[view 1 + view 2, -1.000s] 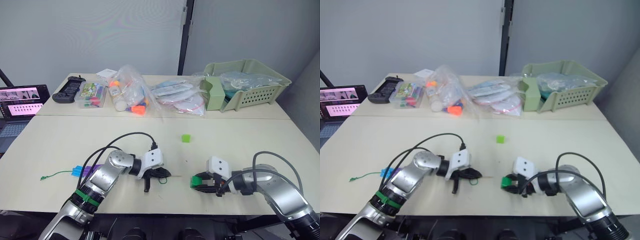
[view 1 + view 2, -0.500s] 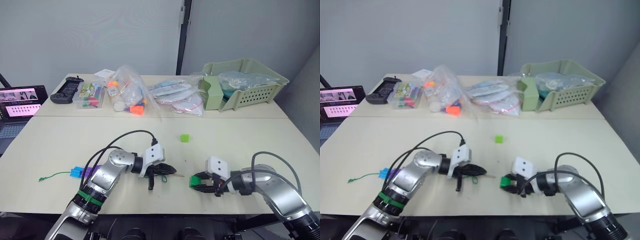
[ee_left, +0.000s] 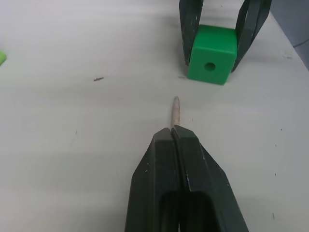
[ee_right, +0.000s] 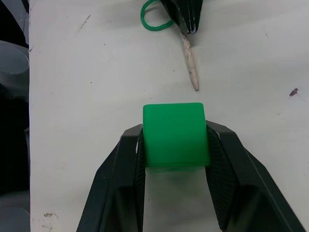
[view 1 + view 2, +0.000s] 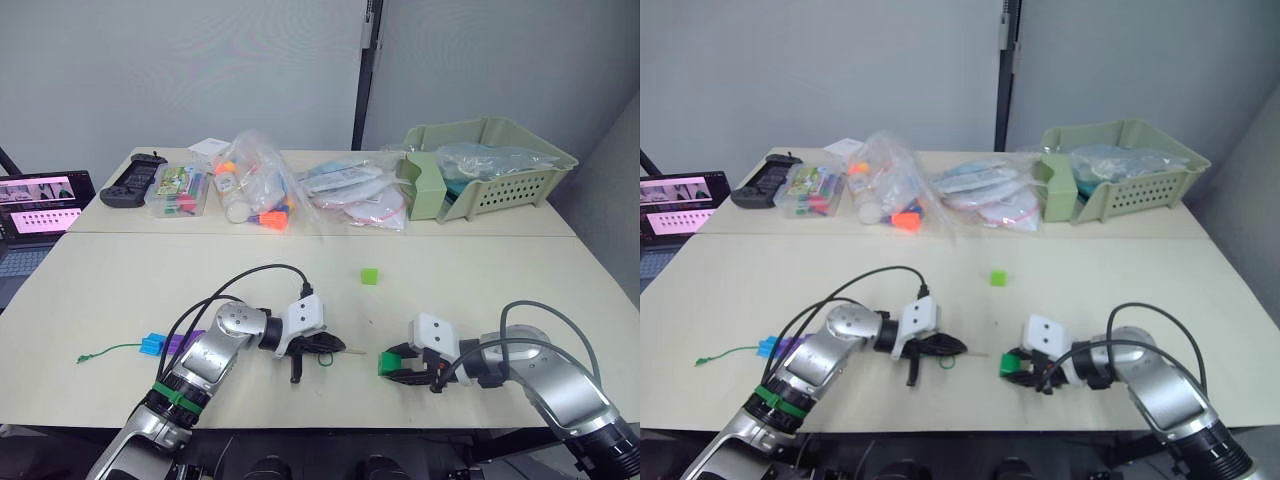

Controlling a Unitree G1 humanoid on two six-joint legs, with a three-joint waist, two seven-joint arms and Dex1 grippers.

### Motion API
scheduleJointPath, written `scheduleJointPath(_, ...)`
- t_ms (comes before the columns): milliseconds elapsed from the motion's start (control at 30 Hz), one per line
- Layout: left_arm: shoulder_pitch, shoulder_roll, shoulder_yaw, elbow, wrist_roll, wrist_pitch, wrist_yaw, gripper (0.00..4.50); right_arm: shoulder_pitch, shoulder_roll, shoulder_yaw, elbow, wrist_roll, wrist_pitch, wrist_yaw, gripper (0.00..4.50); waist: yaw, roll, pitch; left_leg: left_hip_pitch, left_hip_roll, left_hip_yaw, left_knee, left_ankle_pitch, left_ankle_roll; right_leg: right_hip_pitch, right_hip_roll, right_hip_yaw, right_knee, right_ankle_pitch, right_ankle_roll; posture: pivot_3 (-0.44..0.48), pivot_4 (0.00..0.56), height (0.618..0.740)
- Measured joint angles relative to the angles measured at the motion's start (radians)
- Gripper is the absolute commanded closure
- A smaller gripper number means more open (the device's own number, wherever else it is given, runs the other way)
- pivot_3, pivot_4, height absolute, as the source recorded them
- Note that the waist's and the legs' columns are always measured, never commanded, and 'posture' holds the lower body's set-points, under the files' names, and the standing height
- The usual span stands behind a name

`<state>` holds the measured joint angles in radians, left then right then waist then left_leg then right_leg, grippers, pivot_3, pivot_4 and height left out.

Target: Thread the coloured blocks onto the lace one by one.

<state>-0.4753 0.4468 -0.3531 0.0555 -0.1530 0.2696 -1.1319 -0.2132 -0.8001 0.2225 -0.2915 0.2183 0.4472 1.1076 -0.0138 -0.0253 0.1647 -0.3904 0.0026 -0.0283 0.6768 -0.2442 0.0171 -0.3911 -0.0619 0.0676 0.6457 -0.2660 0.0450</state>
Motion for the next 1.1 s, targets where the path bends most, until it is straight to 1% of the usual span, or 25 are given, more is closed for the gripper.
scheduleJointPath(133,-0.003,0.028,0.009,-0.057,-0.004,0.039,0.006,2.04,0.001,0.000,0.000,0.000,0.000,0.000,-0.002,3.32,0.000,0.000,0.000,0.000,0.000,0.000,0.000,0.000,0.000,0.000,0.000,0.000,0.000,0.000,0.000,0.000,0.150,0.740)
scheduleJointPath(200,-0.009,0.048,-0.008,-0.072,0.030,0.043,0.014,1.44,0.001,0.000,0.000,0.000,-0.001,0.000,-0.004,3.32,0.000,0.000,0.000,0.000,0.000,0.000,0.000,0.000,0.000,0.000,0.000,0.000,0.000,0.000,0.000,0.000,0.150,0.740)
scheduleJointPath(300,-0.040,0.071,-0.047,-0.084,0.110,0.069,0.049,1.44,0.002,0.000,0.000,-0.001,-0.001,0.001,-0.009,3.32,0.000,0.000,0.000,0.000,-0.002,0.000,0.000,0.000,0.000,0.000,0.000,0.000,0.000,0.000,0.000,0.000,0.150,0.740)
scheduleJointPath(367,-0.052,0.068,-0.063,-0.090,0.132,0.095,0.061,1.44,0.002,0.001,0.000,-0.003,0.000,0.003,-0.010,3.32,0.000,0.000,0.000,0.000,-0.002,0.000,0.000,0.000,0.000,0.000,0.000,0.000,0.000,0.000,0.000,0.000,0.150,0.740)
scheduleJointPath(667,-0.086,0.069,-0.122,-0.153,0.160,0.235,0.051,1.44,0.005,0.007,0.000,-0.014,0.000,0.017,-0.027,3.32,-0.003,0.000,0.000,0.000,-0.001,0.000,0.000,0.000,0.000,0.000,0.001,0.000,0.000,0.000,0.000,0.000,0.150,0.740)
scheduleJointPath(767,-0.120,0.044,-0.143,-0.154,0.180,0.316,0.070,1.44,0.006,0.010,-0.001,-0.014,0.000,0.021,-0.031,3.32,-0.003,0.000,0.000,0.001,-0.001,0.000,0.000,0.000,0.000,0.001,0.001,0.000,0.000,0.000,0.000,0.000,0.150,0.740)
scheduleJointPath(833,-0.123,0.037,-0.150,-0.154,0.188,0.326,0.075,1.98,0.007,0.014,-0.001,-0.015,0.001,0.022,-0.034,3.32,-0.006,0.000,0.000,0.001,-0.001,0.001,0.000,0.000,0.000,0.001,0.001,0.000,0.000,0.000,0.000,0.000,0.150,0.740)
scheduleJointPath(867,-0.124,0.034,-0.154,-0.155,0.188,0.329,0.075,2.19,0.007,0.015,-0.001,-0.016,0.001,0.024,-0.035,3.32,-0.006,0.000,0.000,0.001,-0.001,0.000,0.000,0.000,0.000,0.001,0.002,0.000,0.000,0.000,0.000,0.000,0.150,0.740)
scheduleJointPath(1000,-0.126,0.023,-0.171,-0.156,0.188,0.341,0.069,3.54,0.007,0.015,-0.001,-0.021,0.001,0.036,-0.042,3.32,-0.004,0.000,0.000,0.002,-0.001,0.000,0.000,0.000,0.000,0.001,0.001,0.000,0.000,0.000,0.000,0.000,0.150,0.740)
scheduleJointPath(1033,-0.130,0.024,-0.175,-0.156,0.189,0.342,0.068,3.77,0.007,0.015,-0.001,-0.021,0.001,0.037,-0.042,3.32,-0.004,0.000,0.000,0.002,-0.001,0.000,0.000,0.000,0.000,0.001,0.001,0.000,0.000,0.000,0.000,0.000,0.150,0.740)
scheduleJointPath(1100,-0.140,0.033,-0.182,-0.153,0.191,0.337,0.063,4.49,0.007,0.017,-0.001,-0.023,0.001,0.040,-0.043,3.32,-0.005,0.000,0.000,0.002,-0.001,0.000,0.000,0.000,0.000,0.001,0.002,0.000,0.000,0.000,0.000,0.000,0.150,0.740)
